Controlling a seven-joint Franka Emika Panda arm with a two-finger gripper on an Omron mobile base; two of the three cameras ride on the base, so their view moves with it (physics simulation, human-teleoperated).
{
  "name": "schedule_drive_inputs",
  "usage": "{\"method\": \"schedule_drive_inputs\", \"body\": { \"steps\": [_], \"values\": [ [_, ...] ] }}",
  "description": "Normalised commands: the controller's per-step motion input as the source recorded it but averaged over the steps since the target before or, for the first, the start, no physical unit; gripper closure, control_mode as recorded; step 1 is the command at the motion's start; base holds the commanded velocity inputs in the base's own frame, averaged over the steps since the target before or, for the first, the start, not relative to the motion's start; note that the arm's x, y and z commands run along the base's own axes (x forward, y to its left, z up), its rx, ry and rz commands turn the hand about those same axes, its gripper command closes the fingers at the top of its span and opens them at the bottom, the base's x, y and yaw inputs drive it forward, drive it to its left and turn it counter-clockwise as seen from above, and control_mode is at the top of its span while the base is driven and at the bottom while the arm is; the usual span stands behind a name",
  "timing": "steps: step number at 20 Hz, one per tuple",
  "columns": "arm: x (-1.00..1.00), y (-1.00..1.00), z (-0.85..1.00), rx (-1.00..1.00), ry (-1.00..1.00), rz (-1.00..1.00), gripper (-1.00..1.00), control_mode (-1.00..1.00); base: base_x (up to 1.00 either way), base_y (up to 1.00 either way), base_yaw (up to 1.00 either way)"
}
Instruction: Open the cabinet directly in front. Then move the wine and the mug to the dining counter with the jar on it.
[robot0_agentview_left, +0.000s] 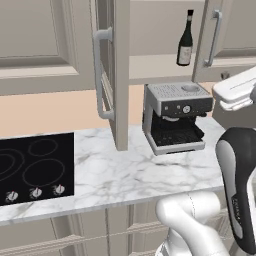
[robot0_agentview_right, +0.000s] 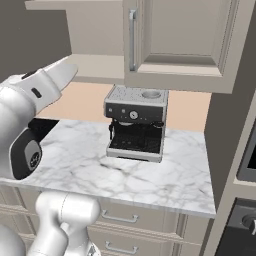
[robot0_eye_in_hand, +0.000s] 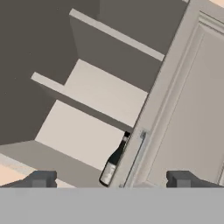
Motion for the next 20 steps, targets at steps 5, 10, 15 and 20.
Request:
{"method": "schedule_drive_inputs", "body": {
  "steps": [5, 10, 15, 20],
  "values": [
    [0.00, -0.48, 0.05, 0.15, 0.10, -0.09, -1.00, -1.00, 0.00, 0.00, 0.00],
    [0.01, -0.12, 0.00, 0.09, 0.11, -0.02, -1.00, -1.00, 0.00, 0.00, 0.00],
    [0.07, -0.02, -0.07, 0.08, 0.08, 0.00, -1.00, -1.00, 0.00, 0.00, 0.00],
    [0.10, -0.07, -0.18, 0.14, 0.00, 0.00, -1.00, -1.00, 0.00, 0.00, 0.00]
  ]
}}
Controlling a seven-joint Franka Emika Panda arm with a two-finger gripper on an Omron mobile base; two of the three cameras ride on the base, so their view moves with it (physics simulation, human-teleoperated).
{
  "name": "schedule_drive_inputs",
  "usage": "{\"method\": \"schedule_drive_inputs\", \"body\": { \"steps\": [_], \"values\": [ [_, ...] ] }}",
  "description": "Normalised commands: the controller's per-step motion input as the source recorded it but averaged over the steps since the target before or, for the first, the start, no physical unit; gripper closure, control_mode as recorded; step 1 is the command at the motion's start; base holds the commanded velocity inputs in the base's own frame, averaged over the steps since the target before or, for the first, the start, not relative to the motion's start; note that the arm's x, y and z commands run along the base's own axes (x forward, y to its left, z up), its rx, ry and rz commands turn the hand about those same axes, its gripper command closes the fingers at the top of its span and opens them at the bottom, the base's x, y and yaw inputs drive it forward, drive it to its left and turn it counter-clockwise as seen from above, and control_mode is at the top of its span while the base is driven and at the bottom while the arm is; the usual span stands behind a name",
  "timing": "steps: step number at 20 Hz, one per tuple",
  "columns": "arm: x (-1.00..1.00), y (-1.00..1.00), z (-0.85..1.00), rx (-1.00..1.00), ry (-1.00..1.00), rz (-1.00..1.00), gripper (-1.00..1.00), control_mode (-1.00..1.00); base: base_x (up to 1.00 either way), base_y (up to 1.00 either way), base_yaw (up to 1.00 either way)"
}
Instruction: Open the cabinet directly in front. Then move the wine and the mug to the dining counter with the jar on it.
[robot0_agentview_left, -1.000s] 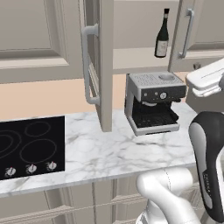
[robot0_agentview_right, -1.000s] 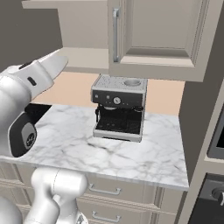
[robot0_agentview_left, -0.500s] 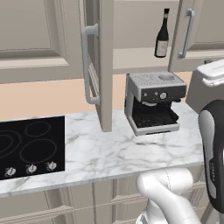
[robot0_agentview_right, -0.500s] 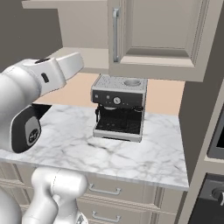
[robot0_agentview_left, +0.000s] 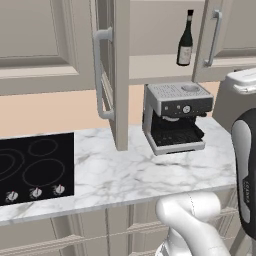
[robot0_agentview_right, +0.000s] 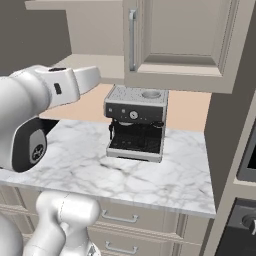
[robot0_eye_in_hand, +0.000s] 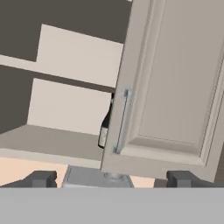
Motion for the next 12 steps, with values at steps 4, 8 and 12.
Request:
{"method": "schedule_drive_inputs", "body": {
  "steps": [4, 8, 12],
  "values": [
    [0.22, 0.00, -0.09, 0.09, 0.00, 0.00, -1.00, -1.00, 0.00, 0.00, 0.00],
    [0.24, 0.00, 0.00, 0.04, -0.03, 0.00, -1.00, -1.00, 0.00, 0.00, 0.00],
    [0.18, -0.18, 0.00, 0.03, -0.06, 0.00, -1.00, -1.00, 0.00, 0.00, 0.00]
  ]
}}
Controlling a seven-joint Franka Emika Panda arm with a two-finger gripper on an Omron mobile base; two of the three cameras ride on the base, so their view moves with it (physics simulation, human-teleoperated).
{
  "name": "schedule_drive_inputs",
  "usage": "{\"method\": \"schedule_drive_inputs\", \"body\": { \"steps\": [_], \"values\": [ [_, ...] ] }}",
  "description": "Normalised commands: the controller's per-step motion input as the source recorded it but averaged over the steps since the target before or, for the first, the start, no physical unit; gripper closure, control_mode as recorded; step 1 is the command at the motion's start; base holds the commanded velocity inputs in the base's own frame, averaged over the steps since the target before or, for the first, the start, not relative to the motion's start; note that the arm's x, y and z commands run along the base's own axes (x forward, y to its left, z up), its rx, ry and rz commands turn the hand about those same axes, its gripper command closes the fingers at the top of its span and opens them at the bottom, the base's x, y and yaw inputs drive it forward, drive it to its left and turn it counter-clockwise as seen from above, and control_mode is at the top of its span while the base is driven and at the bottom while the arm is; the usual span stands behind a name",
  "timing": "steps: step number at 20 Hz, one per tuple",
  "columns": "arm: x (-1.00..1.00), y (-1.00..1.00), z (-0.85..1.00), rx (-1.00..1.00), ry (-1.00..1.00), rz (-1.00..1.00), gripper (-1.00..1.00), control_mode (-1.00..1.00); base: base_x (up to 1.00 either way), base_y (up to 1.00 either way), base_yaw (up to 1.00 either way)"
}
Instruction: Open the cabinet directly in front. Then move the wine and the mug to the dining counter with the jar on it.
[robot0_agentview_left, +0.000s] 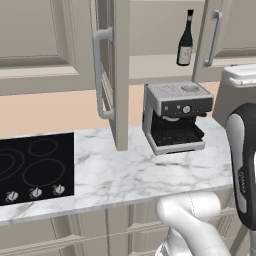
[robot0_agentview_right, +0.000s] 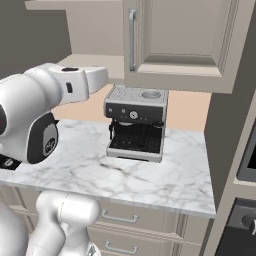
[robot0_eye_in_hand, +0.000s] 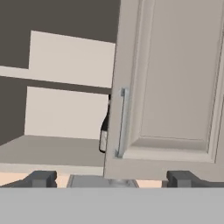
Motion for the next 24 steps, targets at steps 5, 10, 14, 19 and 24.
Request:
{"method": "schedule_drive_inputs", "body": {
  "steps": [5, 10, 14, 19, 24],
  "values": [
    [0.19, -0.26, 0.00, 0.03, -0.03, 0.00, -1.00, -1.00, 0.00, 0.00, 0.00],
    [0.24, -0.03, 0.00, 0.01, 0.00, 0.00, -1.00, -1.00, 0.00, 0.00, 0.00],
    [0.25, 0.00, 0.00, 0.00, 0.00, 0.00, -1.00, -1.00, 0.00, 0.00, 0.00],
    [0.19, -0.11, 0.00, 0.00, -0.02, 0.00, -1.00, -1.00, 0.00, 0.00, 0.00],
    [0.26, -0.05, 0.00, 0.00, 0.00, 0.00, -1.00, -1.00, 0.00, 0.00, 0.00]
  ]
}}
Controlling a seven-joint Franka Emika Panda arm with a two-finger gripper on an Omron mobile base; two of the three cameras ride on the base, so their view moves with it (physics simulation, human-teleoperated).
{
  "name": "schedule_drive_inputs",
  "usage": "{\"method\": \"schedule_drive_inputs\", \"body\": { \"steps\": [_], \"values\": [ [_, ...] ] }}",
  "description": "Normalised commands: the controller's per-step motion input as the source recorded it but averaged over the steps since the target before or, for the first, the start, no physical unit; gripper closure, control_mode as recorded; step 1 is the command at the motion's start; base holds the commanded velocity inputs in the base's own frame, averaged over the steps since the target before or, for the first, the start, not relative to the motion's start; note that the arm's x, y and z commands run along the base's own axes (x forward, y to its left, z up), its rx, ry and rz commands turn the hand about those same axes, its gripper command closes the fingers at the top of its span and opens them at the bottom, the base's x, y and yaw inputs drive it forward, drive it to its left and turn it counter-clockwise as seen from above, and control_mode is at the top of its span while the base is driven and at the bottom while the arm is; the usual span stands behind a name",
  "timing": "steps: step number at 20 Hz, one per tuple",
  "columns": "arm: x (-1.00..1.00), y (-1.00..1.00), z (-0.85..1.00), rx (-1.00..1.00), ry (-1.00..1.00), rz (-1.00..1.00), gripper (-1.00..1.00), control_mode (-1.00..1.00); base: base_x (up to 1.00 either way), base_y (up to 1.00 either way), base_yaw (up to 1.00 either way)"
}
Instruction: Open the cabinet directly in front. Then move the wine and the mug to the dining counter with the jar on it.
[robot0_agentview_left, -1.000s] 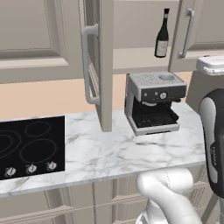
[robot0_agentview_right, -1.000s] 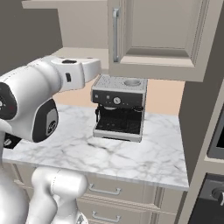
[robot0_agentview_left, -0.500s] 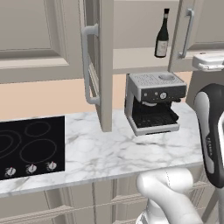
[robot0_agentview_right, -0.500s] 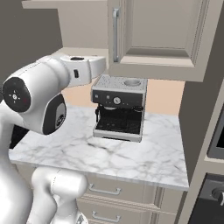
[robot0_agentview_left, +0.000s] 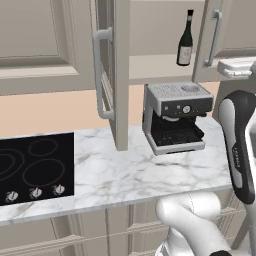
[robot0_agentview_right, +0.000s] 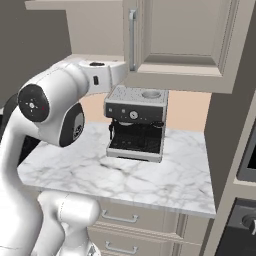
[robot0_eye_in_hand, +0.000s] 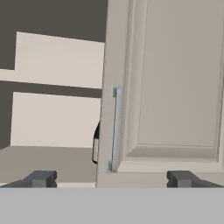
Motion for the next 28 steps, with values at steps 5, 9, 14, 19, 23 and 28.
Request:
{"method": "schedule_drive_inputs", "body": {
  "steps": [5, 9, 14, 19, 23, 28],
  "values": [
    [0.35, 0.00, 0.00, 0.00, 0.00, 0.00, -1.00, -1.00, 0.00, 0.00, 0.00],
    [0.36, -0.01, 0.00, 0.00, 0.00, 0.00, -1.00, -1.00, 0.00, 0.00, 0.00],
    [0.39, -0.02, 0.00, 0.00, 0.00, 0.00, -1.00, -1.00, 0.00, 0.00, 0.00],
    [0.43, -0.04, 0.00, 0.00, 0.00, 0.00, -1.00, -1.00, 0.00, 0.00, 0.00],
    [0.42, -0.10, 0.00, 0.00, 0.00, 0.00, -1.00, -1.00, 0.00, 0.00, 0.00],
    [0.40, -0.12, 0.00, 0.00, 0.00, 0.00, -1.00, -1.00, 0.00, 0.00, 0.00]
  ]
}}
